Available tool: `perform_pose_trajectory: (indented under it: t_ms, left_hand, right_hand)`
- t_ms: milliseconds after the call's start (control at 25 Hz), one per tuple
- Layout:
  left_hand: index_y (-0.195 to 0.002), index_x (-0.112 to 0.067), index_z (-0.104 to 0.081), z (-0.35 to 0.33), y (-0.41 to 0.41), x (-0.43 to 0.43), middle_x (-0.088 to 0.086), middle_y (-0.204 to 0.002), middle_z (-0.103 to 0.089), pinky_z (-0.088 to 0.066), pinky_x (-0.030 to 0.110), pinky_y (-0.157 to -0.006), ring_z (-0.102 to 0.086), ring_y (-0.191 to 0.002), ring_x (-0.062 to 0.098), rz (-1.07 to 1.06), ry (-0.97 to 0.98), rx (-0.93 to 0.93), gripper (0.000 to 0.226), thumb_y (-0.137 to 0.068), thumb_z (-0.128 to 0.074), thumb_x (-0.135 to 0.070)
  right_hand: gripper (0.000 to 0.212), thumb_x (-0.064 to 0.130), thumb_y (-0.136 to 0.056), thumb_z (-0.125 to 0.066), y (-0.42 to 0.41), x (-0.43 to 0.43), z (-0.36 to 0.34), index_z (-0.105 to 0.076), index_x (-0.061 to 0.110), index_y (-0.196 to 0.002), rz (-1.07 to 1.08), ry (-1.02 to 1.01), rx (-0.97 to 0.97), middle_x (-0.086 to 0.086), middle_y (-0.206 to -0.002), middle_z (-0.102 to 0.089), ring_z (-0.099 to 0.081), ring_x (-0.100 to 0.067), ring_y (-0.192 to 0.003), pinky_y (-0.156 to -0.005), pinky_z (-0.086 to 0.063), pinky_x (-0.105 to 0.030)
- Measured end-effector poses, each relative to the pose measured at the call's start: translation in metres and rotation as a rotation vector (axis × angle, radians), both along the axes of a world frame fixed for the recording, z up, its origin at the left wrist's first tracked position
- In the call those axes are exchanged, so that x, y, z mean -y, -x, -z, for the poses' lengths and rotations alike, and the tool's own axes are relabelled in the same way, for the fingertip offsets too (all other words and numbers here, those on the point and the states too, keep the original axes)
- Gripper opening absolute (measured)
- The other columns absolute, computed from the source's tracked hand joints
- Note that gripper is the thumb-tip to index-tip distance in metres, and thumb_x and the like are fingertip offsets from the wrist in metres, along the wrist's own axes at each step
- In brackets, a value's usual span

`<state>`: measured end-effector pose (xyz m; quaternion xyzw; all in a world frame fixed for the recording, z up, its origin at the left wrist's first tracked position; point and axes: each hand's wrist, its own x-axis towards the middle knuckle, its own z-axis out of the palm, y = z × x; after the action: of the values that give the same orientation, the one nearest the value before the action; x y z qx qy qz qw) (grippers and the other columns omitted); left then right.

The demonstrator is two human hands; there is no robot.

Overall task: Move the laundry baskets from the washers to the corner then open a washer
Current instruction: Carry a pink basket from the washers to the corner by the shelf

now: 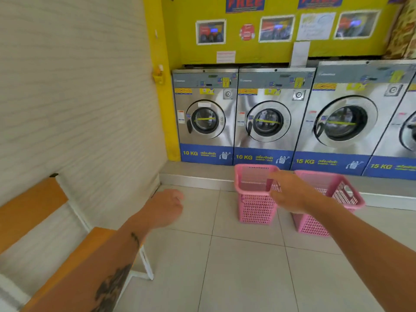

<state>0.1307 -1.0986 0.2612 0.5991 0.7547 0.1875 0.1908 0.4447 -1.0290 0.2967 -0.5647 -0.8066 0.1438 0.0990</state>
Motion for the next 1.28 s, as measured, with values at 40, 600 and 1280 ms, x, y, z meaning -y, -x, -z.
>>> perform_pose_trajectory:
  t_ms: [40,600,1280]
  left_hand:
    - [-0.121,-0.021,-0.063,0.002,-0.003,-0.031,0.005,-0.127,-0.061,-0.044,0.025,-0.084,-0.058,-0.109,0.023,0.02,-0.02,0.005,0.034,-0.093,-0.044,-0.017]
    - [-0.112,-0.018,-0.068,0.0,-0.085,-0.383,0.003,-0.114,-0.065,-0.046,0.031,-0.089,-0.06,-0.11,0.022,0.46,0.053,-0.05,0.032,-0.091,-0.043,-0.013]
    - [-0.091,-0.016,-0.063,0.105,-0.183,-0.75,0.001,-0.099,-0.062,-0.042,0.032,-0.082,-0.06,-0.105,0.033,0.301,0.195,-0.125,0.012,-0.091,-0.051,-0.016]
  right_hand:
    - [0.047,0.014,-0.092,-0.053,-0.004,-0.018,0.001,-0.049,0.021,-0.138,0.023,0.003,0.012,-0.002,-0.131,-0.052,-0.056,-0.023,-0.113,-0.086,-0.043,-0.027]
    - [0.034,0.017,-0.089,-0.055,-0.076,-0.27,0.022,-0.057,0.012,-0.122,0.374,0.068,0.086,-0.004,-0.126,-0.06,-0.056,-0.021,-0.113,-0.095,-0.047,-0.032]
    - [0.056,0.018,-0.089,-0.052,-0.174,-0.696,0.13,-0.04,0.006,-0.142,0.259,0.284,0.064,-0.016,-0.145,-0.041,-0.044,-0.035,-0.131,-0.107,-0.039,-0.043]
